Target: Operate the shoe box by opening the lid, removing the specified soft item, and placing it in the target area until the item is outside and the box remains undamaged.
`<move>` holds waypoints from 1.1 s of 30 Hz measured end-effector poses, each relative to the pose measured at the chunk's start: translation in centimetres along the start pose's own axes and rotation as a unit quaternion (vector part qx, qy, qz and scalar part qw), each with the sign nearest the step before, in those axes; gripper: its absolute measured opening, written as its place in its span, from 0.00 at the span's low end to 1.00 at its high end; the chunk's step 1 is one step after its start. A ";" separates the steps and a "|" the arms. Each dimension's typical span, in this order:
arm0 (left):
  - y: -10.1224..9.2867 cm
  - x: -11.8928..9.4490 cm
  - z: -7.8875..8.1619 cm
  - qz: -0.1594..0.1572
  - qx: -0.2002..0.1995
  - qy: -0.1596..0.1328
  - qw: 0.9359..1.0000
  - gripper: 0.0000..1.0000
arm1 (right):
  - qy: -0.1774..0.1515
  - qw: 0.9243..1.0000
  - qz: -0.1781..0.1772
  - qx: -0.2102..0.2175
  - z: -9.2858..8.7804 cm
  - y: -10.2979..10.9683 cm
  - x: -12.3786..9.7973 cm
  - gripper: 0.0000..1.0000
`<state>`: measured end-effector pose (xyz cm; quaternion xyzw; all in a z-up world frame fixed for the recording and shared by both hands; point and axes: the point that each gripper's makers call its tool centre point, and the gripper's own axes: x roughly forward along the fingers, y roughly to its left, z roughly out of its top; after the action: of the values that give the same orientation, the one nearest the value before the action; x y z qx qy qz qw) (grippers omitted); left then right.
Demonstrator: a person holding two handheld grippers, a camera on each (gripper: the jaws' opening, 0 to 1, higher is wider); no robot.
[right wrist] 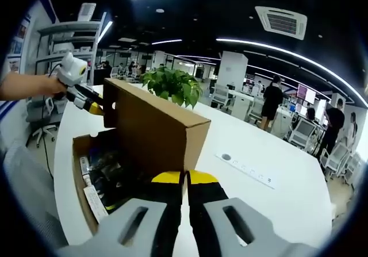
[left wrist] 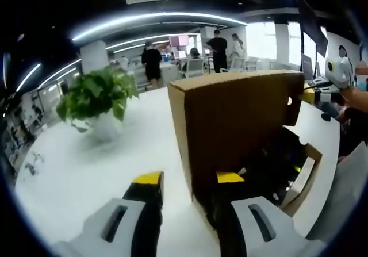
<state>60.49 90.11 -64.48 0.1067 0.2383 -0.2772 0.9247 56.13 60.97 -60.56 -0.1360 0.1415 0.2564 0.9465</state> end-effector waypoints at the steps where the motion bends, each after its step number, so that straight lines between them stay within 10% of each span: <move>1: 0.1 0.1 -0.2 0.000 -0.001 0.002 1.000 0.30 | 0.000 1.000 0.000 0.000 0.0 -0.1 0.1 0.00; 33: 0.3 3.8 -3.0 0.003 -0.019 0.028 0.999 0.06 | 0.029 0.999 0.003 -0.014 0.2 -3.0 3.6 0.01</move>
<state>62.32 89.63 -68.91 0.0974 0.2692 -0.2662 0.9204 60.72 60.14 -61.01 -0.1562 0.1654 0.2573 0.9392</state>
